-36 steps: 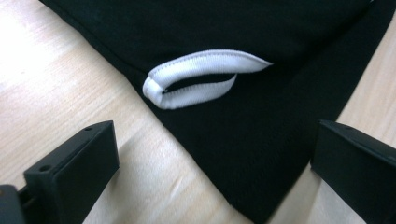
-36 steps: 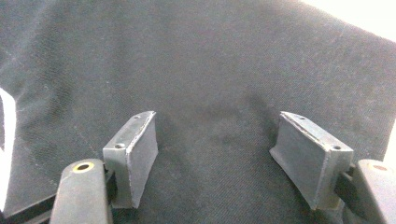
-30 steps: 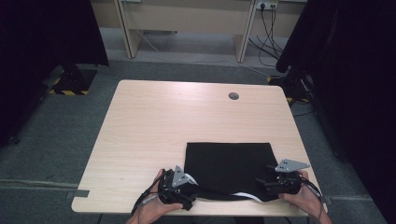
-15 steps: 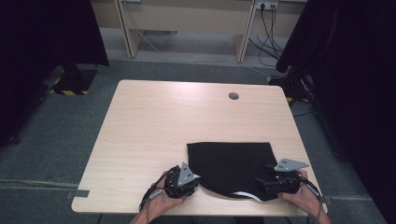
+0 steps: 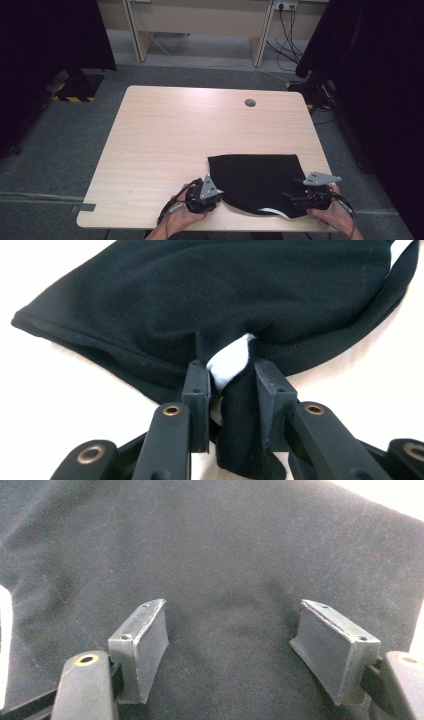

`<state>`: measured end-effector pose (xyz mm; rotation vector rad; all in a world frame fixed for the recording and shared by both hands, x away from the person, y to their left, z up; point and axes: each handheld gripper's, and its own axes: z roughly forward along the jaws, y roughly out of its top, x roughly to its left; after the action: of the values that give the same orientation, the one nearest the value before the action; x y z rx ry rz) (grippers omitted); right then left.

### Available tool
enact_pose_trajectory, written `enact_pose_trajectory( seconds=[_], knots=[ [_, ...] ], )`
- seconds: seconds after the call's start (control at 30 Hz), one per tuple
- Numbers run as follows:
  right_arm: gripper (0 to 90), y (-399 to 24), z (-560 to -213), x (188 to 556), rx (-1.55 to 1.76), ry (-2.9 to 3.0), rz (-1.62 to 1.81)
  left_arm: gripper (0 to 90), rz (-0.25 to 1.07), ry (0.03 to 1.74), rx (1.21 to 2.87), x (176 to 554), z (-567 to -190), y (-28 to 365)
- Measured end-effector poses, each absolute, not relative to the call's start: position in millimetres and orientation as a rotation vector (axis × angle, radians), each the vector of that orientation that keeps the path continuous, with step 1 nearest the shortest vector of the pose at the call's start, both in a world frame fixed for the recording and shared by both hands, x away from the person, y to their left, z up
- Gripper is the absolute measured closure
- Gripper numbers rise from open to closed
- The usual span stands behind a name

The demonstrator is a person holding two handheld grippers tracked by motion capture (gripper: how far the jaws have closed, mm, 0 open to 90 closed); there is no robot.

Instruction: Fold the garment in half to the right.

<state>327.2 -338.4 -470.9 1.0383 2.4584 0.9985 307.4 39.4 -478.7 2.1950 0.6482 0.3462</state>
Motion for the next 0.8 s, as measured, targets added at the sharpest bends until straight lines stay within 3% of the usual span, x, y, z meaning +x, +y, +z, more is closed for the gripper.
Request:
enact_pose_trajectory(
  seconds=[0.47, 0.8],
  knots=[
    [29.4, -348.4, -462.1, 320.3, 1.089, 2.452, 0.972, 68.7, 0.334, 0.64, 2.176, 305.9, -480.7, 32.0],
    [26.9, -299.4, -435.6, 340.4, 0.97, 2.429, 1.121, 69.0, 0.32, 0.641, 2.17, 307.6, -481.1, 32.6]
  ],
)
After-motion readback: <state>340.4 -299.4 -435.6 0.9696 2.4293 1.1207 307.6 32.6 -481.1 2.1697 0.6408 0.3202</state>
